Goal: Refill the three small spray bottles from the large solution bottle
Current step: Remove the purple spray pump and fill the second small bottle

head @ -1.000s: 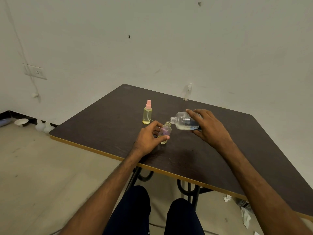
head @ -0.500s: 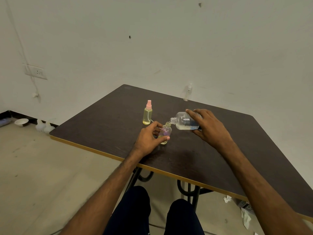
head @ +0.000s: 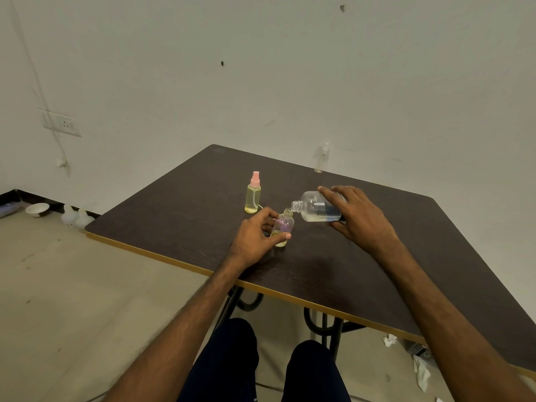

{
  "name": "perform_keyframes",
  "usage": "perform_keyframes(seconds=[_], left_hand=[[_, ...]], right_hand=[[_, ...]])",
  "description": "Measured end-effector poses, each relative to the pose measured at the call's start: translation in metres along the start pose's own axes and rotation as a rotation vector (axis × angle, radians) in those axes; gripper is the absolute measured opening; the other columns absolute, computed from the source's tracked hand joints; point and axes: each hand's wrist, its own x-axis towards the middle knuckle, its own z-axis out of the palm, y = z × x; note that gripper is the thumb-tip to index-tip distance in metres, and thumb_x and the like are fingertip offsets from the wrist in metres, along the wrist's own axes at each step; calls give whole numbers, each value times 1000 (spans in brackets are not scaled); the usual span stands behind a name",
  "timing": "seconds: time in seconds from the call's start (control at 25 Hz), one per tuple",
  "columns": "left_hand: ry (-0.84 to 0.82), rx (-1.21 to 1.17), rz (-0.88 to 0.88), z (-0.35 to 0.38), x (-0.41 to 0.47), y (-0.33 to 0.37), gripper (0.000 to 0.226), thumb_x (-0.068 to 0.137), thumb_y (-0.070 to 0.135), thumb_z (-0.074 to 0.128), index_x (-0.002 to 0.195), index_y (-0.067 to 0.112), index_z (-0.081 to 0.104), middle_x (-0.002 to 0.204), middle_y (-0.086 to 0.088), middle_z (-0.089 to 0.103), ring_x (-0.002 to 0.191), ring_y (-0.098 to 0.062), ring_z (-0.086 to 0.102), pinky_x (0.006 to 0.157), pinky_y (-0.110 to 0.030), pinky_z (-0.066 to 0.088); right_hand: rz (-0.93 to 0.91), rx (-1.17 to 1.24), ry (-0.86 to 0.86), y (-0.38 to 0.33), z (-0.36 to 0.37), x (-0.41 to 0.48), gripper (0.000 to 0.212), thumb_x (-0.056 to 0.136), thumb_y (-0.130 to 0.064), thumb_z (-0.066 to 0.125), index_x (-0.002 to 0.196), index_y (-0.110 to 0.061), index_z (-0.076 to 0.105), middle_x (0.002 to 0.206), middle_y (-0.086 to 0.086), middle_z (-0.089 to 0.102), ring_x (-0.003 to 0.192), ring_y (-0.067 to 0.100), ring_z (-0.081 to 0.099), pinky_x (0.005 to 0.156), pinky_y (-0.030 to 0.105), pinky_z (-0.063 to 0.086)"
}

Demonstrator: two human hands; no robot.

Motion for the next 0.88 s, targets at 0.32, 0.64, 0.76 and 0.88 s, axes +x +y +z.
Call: perform_keyframes(seconds=[0.32, 0.64, 0.76, 0.88], left_hand=[[2, 5, -4, 0, 0, -1, 47, 74, 45, 83, 110, 26, 60, 107, 9, 71, 99, -4, 67, 89, -31, 58], [4, -4, 3, 0, 0, -1, 46, 73, 45, 84, 109, 27, 61, 105, 9, 72, 98, -5, 67, 88, -34, 59], [5, -3, 3, 1, 0, -2, 47, 73, 47, 83, 109, 27, 61, 106, 10, 71, 98, -5, 67, 88, -35, 59], [0, -3, 8, 0, 0, -1, 46, 74, 46, 83, 109, 27, 61, 106, 10, 71, 98, -5, 67, 89, -35, 59]], right_hand=[[-12, 0, 15, 0, -1, -1, 79, 80, -28, 79, 148, -19, 39, 134, 16, 54, 121, 34, 51, 89, 44, 53], [-11, -8, 4, 1, -2, 1, 80, 81, -29, 78, 149, -20, 37, 136, 16, 53, 124, 34, 50, 92, 45, 52], [-2, -5, -3, 0, -2, 1, 79, 82, -30, 77, 149, -20, 37, 137, 16, 52, 124, 34, 50, 92, 45, 52], [0, 3, 1, -1, -3, 0, 78, 82, -30, 77, 149, -20, 38, 136, 16, 53, 124, 35, 50, 91, 45, 52]])
